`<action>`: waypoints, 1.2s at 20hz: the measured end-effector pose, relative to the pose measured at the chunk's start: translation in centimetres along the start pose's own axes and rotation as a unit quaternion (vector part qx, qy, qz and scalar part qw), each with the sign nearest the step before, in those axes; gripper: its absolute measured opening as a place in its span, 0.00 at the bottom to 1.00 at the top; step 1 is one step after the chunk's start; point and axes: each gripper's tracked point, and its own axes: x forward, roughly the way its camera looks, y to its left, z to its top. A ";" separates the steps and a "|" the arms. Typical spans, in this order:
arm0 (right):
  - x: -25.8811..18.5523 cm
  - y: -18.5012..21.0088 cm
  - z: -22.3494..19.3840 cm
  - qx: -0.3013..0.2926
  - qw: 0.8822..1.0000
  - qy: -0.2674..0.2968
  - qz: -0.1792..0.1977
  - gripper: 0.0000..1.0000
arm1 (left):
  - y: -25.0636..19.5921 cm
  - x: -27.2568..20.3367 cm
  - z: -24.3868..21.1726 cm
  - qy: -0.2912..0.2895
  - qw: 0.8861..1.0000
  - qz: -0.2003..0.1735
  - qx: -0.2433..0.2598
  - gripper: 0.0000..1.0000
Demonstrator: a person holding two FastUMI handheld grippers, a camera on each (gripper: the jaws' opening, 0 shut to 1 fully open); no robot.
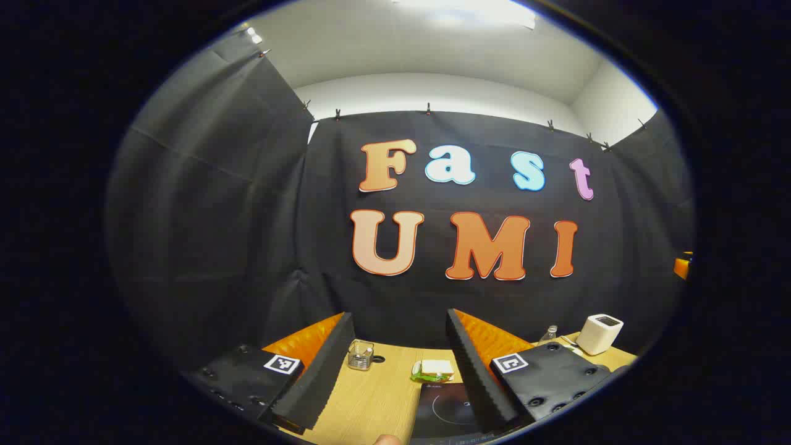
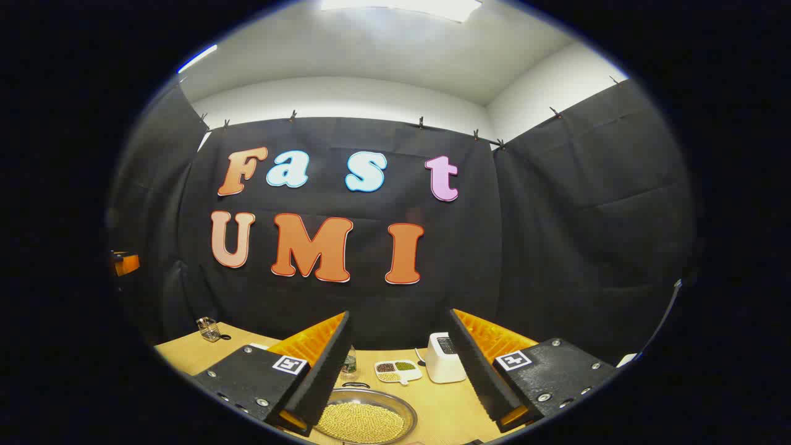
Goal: First push the handle of the pot to place it horizontally, then grasp the pot with both hands and set it on the induction cooktop.
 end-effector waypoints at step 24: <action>-0.5 -0.1 -1.3 0.022 0.999 0.013 0.022 0.87 | -3.7 -1.4 2.7 -0.015 0.999 -0.030 0.026 0.98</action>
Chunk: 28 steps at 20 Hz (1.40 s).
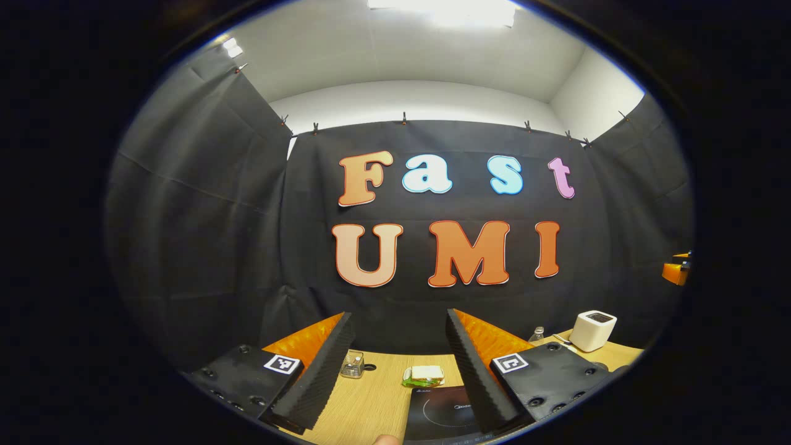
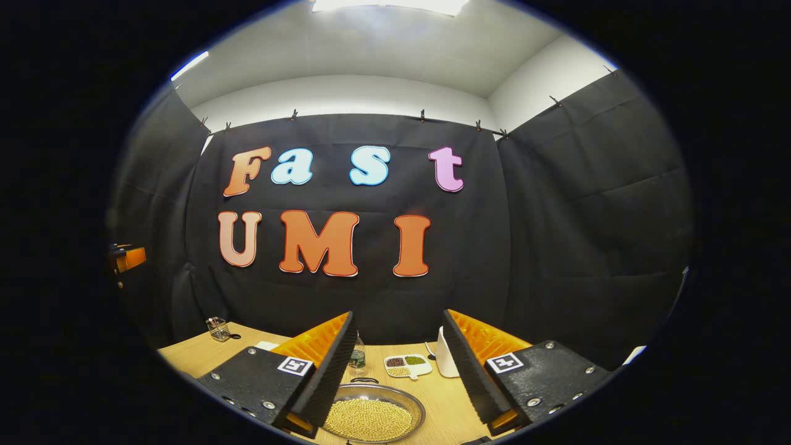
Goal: First push the handle of the pot to place it horizontally, then grasp the pot with both hands and set it on the induction cooktop.
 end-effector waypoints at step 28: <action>-2.6 8.6 -17.2 -0.011 0.972 0.195 0.129 0.00 | -0.9 -1.0 1.0 -0.009 1.000 -0.007 0.007 0.98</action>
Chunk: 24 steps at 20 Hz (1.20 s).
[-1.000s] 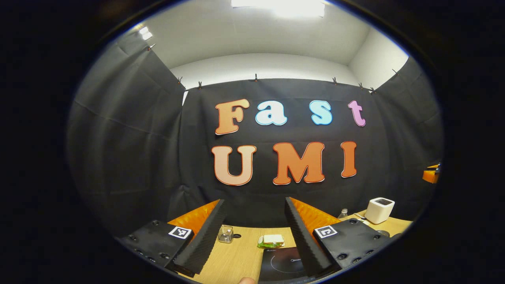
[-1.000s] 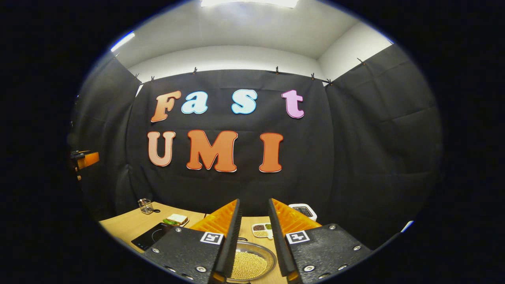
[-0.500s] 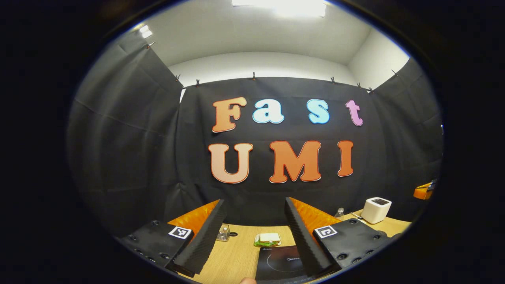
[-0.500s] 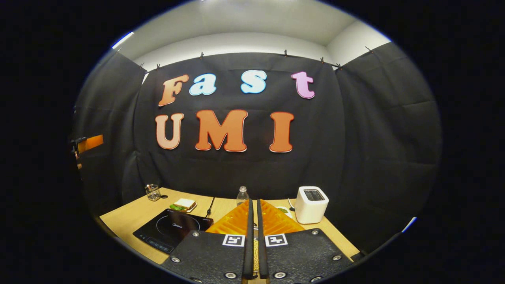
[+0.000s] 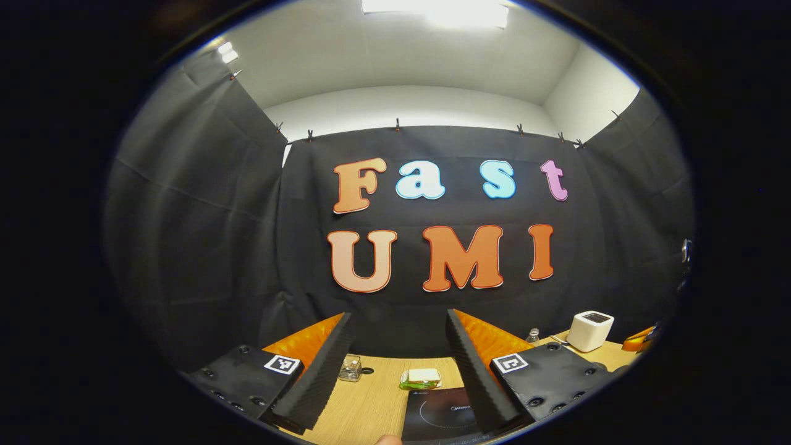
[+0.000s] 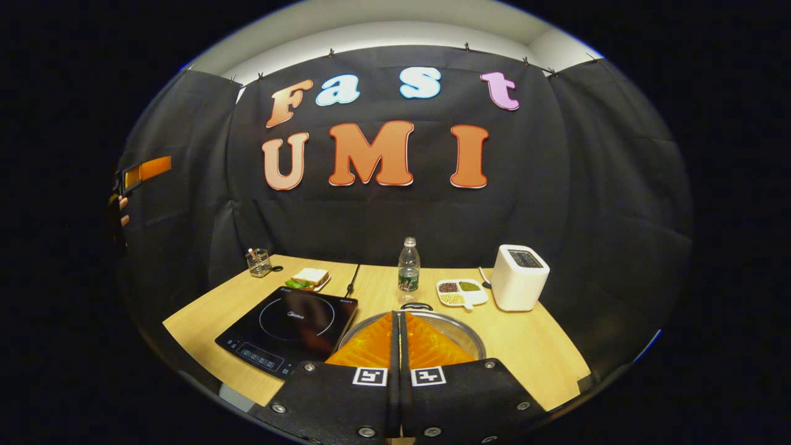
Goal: First push the handle of the pot to place it horizontally, then grasp the pot with both hands and set it on the induction cooktop.
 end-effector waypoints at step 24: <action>0.7 3.5 -17.3 -0.023 0.972 0.228 0.054 0.00 | 0.3 -0.3 -1.1 0.018 1.000 0.005 0.005 0.97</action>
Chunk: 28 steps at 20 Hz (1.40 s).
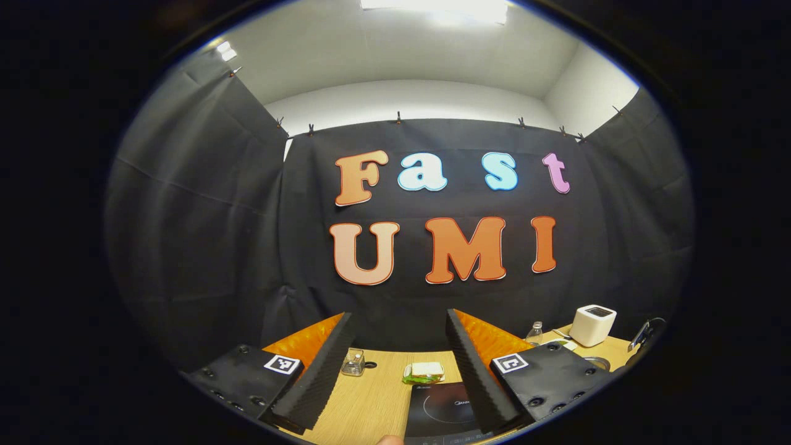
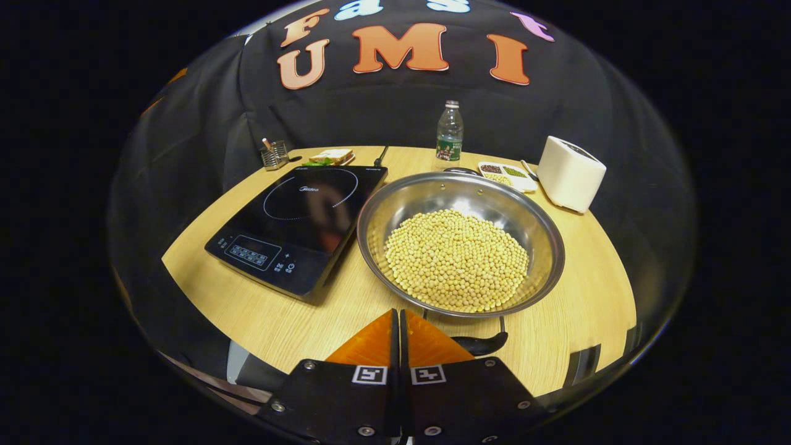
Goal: First push the handle of the pot to place it horizontally, then grasp the pot with both hands and set it on the induction cooktop.
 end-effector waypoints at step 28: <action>0.0 -10.6 -1.6 0.075 0.993 0.012 -0.085 0.00 | -2.4 1.2 -0.7 0.016 1.000 -0.013 0.003 0.97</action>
